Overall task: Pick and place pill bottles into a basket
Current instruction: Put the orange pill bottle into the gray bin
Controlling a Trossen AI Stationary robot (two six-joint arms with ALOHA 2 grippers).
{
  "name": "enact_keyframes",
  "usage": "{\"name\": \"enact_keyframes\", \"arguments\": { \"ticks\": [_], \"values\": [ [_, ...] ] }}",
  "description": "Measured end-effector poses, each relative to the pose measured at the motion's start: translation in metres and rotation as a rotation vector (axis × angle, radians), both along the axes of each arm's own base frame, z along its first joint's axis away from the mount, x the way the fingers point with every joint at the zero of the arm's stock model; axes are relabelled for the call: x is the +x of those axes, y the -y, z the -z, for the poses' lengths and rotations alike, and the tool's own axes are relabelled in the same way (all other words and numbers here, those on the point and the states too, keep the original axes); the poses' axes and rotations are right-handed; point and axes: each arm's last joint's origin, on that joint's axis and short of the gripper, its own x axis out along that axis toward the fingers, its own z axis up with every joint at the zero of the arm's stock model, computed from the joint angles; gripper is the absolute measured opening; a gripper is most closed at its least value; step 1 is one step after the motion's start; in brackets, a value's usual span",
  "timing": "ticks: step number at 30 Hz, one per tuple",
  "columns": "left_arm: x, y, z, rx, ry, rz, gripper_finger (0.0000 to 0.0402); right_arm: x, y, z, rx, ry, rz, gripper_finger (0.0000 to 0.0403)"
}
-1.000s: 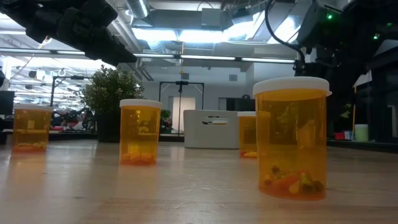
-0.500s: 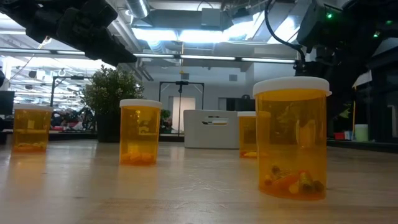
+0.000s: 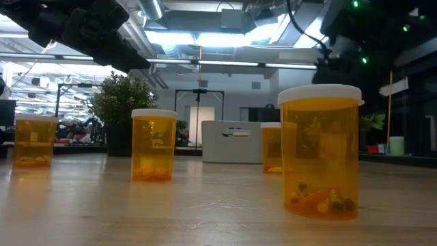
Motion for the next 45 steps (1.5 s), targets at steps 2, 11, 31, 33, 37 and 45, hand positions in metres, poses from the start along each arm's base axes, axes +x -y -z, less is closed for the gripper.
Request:
{"name": "enact_keyframes", "arguments": {
  "ticks": [2, 11, 31, 33, 37, 45],
  "values": [
    [0.0, 0.0, 0.0, 0.0, 0.0, 0.0, 0.0007, 0.006, -0.001, -0.009, -0.02, 0.006, -0.049, 0.0221],
    [0.0, 0.0, 0.0, 0.022, -0.001, 0.008, 0.0004, 0.026, 0.0, -0.049, -0.12, 0.031, -0.216, 0.0221],
    [0.0, 0.0, 0.0, 0.006, 0.0, 0.002, 0.001, 0.055, 0.058, -0.115, -0.23, 0.195, -0.658, 0.0222],
    [0.0, 0.0, 0.0, 0.007, 0.0, 0.002, 0.001, 0.054, 0.066, -0.115, -0.259, 0.175, -0.667, 0.0222],
    [0.0, 0.0, 0.0, 0.025, -0.001, 0.008, 0.0006, 0.052, 0.081, -0.117, -0.266, 0.199, -0.695, 0.0222],
    [0.0, 0.0, -0.001, 0.068, 0.006, 0.022, 0.0004, 0.052, 0.107, -0.118, -0.309, 0.232, -0.642, 0.0222]
  ]
}}
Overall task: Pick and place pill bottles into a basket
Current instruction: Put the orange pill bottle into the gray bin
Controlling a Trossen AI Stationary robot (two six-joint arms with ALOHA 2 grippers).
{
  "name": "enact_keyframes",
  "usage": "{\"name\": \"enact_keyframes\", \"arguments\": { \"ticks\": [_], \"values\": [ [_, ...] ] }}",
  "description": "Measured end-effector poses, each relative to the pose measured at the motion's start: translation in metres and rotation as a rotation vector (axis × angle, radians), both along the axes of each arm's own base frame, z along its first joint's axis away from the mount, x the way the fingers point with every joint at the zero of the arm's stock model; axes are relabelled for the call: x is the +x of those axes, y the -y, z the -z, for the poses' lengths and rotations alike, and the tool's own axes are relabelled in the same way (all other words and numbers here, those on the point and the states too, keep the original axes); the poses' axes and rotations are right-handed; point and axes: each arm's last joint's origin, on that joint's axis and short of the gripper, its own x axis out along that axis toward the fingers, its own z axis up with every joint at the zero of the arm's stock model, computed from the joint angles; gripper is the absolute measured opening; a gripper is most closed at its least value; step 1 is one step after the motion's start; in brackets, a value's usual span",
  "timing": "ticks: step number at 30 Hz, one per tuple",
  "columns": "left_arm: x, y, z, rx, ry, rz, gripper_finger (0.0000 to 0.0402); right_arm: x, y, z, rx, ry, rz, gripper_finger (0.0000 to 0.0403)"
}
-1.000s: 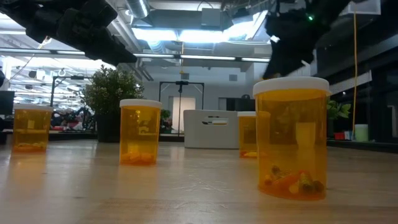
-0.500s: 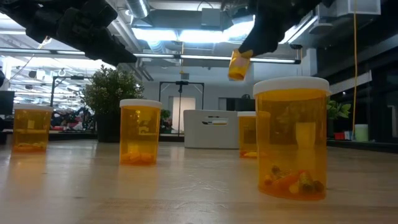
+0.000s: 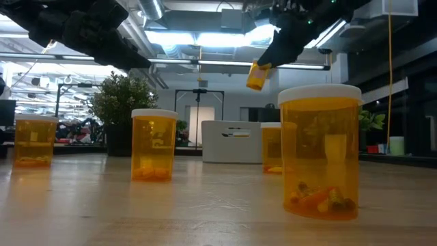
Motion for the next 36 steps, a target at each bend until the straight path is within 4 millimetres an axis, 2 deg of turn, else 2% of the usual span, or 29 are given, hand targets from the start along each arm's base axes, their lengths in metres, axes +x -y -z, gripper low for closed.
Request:
{"name": "enact_keyframes", "arguments": {
  "ticks": [5, 8, 11, 15, 21, 36],
  "values": [
    [0.005, -0.001, -0.003, 0.06, 0.051, 0.016, 0.001, 0.014, 0.011, 0.004, 0.05, -0.018, -0.084, 0.0222],
    [0.01, -0.002, -0.003, 0.065, 0.064, 0.016, 0.001, 0.025, 0.021, 0.003, 0.042, -0.086, -0.109, 0.0222],
    [0.013, -0.002, 0.0, 0.068, 0.053, 0.018, 0.0007, 0.034, 0.032, 0.005, 0.043, -0.167, -0.117, 0.0222],
    [0.016, -0.003, 0.004, 0.067, 0.026, 0.013, 0.0004, 0.045, 0.042, 0.009, 0.039, -0.192, -0.152, 0.0222],
    [0.017, -0.004, 0.005, 0.074, 0.02, -0.011, 0.0007, 0.051, 0.045, 0.023, 0.049, -0.23, -0.258, 0.0222],
    [0.018, -0.006, 0.002, 0.091, 0.055, -0.046, 0.0005, 0.068, 0.058, 0.064, 0.048, -0.33, -0.289, 0.0222]
  ]
}}
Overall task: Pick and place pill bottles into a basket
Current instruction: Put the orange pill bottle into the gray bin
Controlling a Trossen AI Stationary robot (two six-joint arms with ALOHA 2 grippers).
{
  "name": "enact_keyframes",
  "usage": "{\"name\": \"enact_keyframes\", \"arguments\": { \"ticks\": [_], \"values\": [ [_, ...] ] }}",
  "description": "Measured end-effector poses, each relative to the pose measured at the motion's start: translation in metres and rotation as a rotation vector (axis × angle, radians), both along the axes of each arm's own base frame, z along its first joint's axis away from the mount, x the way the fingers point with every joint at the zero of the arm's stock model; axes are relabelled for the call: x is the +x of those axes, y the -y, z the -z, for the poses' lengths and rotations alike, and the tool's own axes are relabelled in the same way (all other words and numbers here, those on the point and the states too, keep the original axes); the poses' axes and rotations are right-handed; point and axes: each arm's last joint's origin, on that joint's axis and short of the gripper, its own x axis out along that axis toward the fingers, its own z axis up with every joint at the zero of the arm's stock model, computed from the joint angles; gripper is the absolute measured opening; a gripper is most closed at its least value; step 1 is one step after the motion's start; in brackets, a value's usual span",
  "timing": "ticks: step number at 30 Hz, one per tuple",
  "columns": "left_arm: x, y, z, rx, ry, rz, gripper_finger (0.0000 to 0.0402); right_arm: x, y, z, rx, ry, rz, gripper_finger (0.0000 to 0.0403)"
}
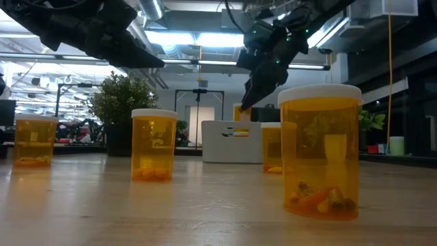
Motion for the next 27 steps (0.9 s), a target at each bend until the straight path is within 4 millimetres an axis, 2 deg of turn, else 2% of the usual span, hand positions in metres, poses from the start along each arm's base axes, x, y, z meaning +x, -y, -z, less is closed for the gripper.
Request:
{"name": "enact_keyframes", "arguments": {
  "ticks": [6, 12, 27],
  "values": [
    [0.0, 0.0, 0.0, 0.0, 0.0, 0.0, 0.001, -0.001, 0.007, 0.006, -0.002, -0.017, 0.004, 0.0222],
    [0.0, 0.0, 0.0, -0.003, 0.0, -0.001, 0.0005, -0.001, 0.007, 0.011, -0.029, -0.016, -0.031, 0.0222],
    [0.0, 0.0, 0.0, -0.004, -0.001, -0.001, 0.0003, -0.007, 0.005, 0.037, -0.064, 0.016, -0.061, 0.0222]
  ]
}}
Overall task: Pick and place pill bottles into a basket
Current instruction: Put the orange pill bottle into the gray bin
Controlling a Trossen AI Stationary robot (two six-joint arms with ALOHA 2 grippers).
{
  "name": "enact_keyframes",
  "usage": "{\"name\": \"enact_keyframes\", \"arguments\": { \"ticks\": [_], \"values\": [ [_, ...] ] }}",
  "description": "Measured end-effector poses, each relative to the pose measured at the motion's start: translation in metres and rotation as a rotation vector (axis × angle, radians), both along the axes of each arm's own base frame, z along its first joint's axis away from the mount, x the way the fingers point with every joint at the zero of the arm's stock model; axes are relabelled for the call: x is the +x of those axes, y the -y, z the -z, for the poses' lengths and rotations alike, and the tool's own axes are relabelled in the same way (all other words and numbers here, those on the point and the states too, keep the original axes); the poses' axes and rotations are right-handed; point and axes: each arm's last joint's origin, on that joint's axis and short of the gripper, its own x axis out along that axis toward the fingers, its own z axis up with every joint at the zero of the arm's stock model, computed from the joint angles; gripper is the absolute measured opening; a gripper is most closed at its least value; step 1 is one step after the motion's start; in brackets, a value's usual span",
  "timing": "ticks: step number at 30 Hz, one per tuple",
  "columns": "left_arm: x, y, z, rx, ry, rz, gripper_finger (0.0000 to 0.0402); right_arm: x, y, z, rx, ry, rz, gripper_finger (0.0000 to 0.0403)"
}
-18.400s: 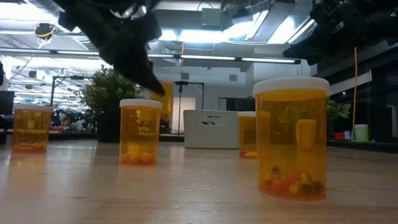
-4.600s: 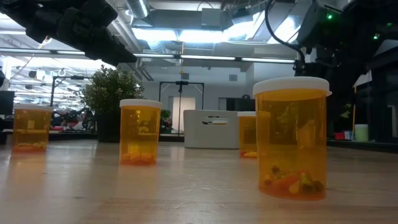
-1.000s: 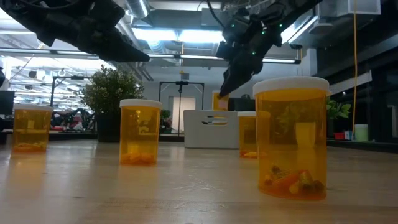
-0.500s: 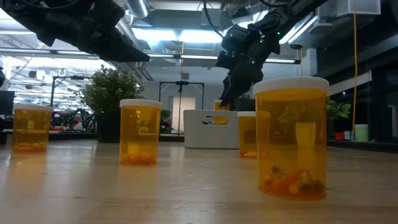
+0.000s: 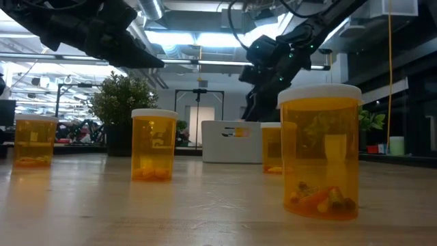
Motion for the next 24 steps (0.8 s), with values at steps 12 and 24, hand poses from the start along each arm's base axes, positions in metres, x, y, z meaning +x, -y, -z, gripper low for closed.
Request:
{"name": "enact_keyframes", "arguments": {
  "ticks": [12, 24],
  "values": [
    [0.0, 0.0, 0.0, 0.0, 0.0, 0.0, 0.001, 0.001, 0.002, 0.005, -0.003, 0.012, 0.003, 0.0222],
    [0.0, 0.0, 0.0, 0.0, 0.0, 0.0, 0.0006, 0.002, 0.003, 0.015, 0.018, -0.014, 0.003, 0.0222]
  ]
}}
